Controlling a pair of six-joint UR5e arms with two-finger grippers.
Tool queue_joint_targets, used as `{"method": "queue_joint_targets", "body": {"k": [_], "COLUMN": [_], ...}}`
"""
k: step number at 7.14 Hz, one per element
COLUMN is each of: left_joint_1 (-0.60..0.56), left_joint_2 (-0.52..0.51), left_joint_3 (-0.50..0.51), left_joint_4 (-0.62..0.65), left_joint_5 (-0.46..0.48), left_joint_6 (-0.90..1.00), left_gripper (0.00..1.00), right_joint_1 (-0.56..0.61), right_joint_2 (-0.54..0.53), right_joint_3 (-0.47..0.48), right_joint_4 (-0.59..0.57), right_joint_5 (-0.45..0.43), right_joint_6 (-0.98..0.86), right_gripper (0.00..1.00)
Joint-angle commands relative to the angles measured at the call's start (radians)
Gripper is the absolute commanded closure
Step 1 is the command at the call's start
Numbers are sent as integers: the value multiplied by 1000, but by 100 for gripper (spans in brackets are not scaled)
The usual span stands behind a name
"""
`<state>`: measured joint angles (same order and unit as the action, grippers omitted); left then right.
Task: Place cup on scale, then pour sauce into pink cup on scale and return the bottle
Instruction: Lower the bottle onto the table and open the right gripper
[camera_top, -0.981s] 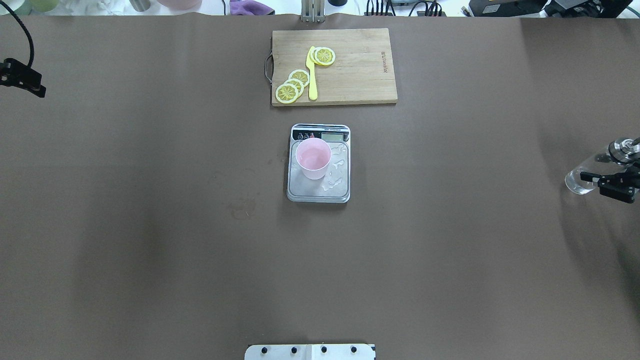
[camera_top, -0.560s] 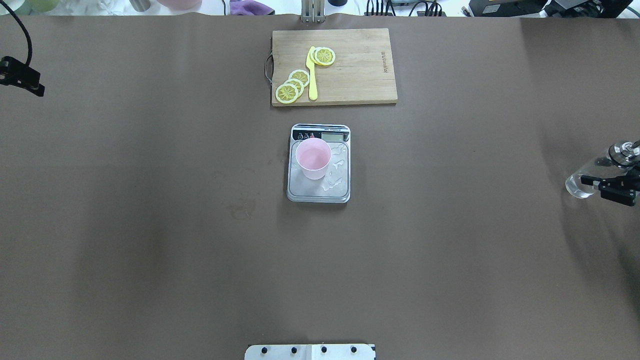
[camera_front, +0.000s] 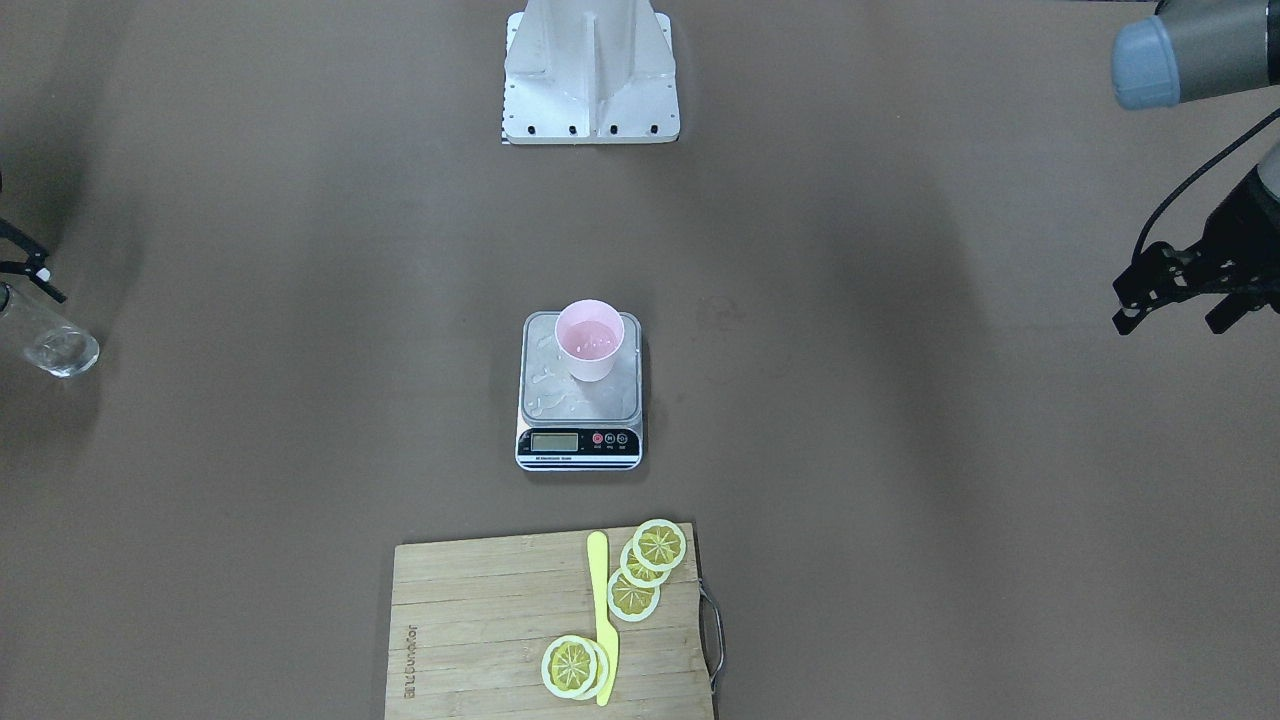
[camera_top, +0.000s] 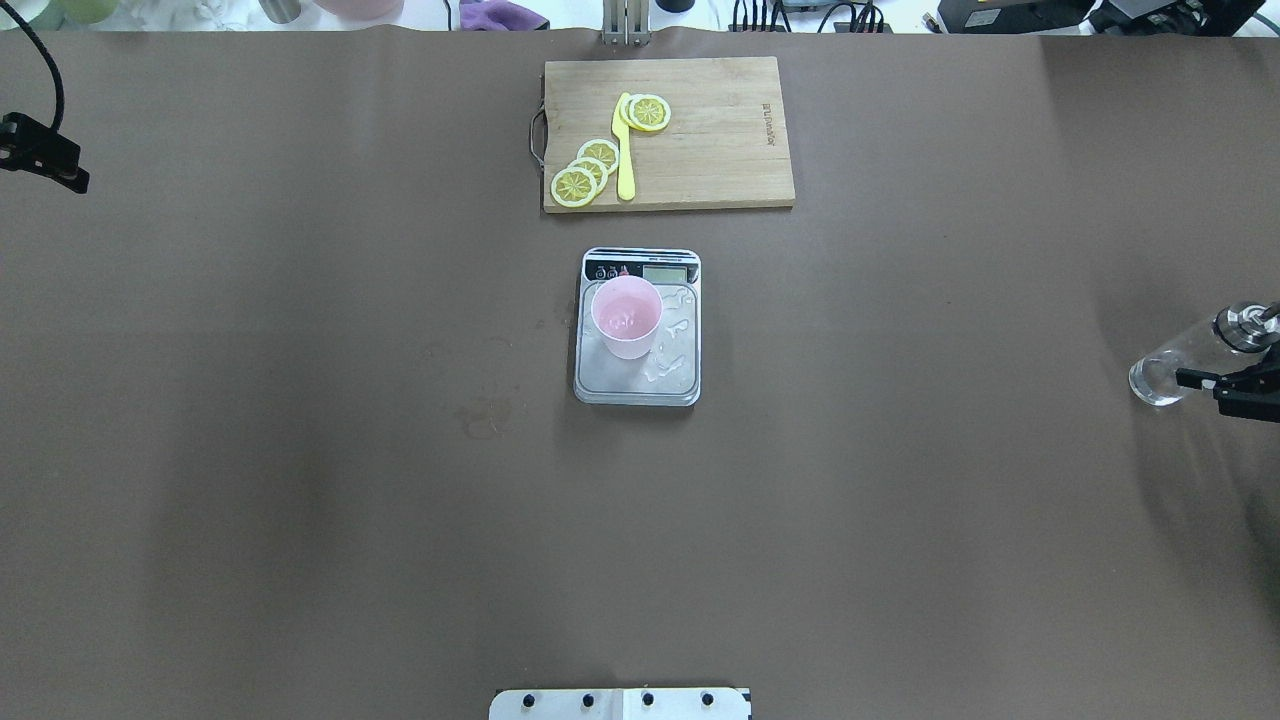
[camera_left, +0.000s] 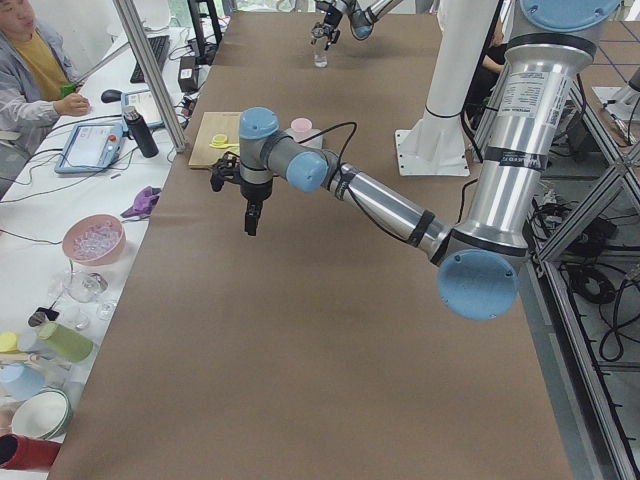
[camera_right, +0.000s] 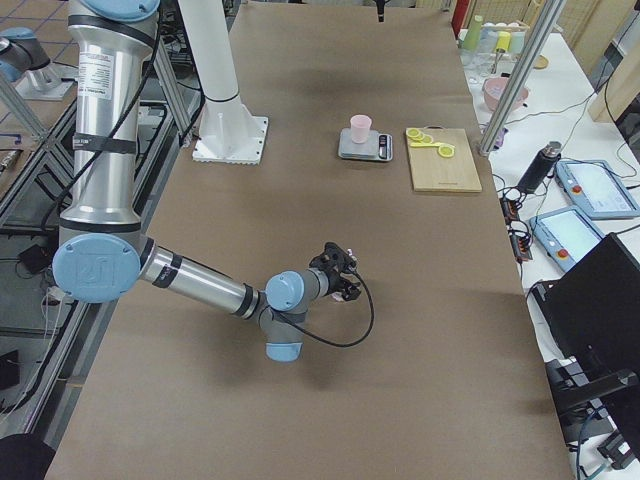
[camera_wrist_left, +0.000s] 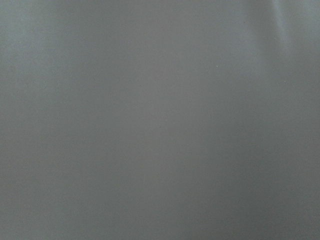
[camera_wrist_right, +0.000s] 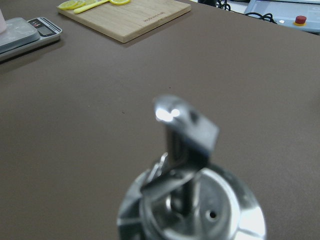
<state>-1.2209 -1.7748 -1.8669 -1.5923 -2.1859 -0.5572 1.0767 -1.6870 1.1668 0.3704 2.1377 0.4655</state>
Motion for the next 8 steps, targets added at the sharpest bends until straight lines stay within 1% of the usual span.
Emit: {"method": "queue_joint_targets", "body": {"k": [1,2,3,4,5,6,8], "left_joint_1": [0,0,0,0,0,0,0], "left_joint_2": [0,0,0,2,2,3,11], "left_joint_3": [-1,-1,-1,-1,-3,-2,-1], "left_joint_4": [0,0,0,0,0,0,0], "left_joint_5": [0,0,0,0,0,0,3], "left_joint_6": [-1,-3,-3,-3,-3,-3,-3], "left_gripper": [2,2,2,2,2,2,2], "right_joint_1": [5,14,38,111,290,380,385], "right_joint_2": [-57,-115,-166,-181,-153,-101,-57], "right_joint_3": [5,1,2,-7,-7,1,2], "right_joint_4": [19,68,85,41,-161,-358,-576], "right_joint_5": [1,2,5,58,243,337,297], "right_joint_6": [-4,-4,-4,5,-7,-20,-37], "right_gripper": [0,0,0,0,0,0,0]}}
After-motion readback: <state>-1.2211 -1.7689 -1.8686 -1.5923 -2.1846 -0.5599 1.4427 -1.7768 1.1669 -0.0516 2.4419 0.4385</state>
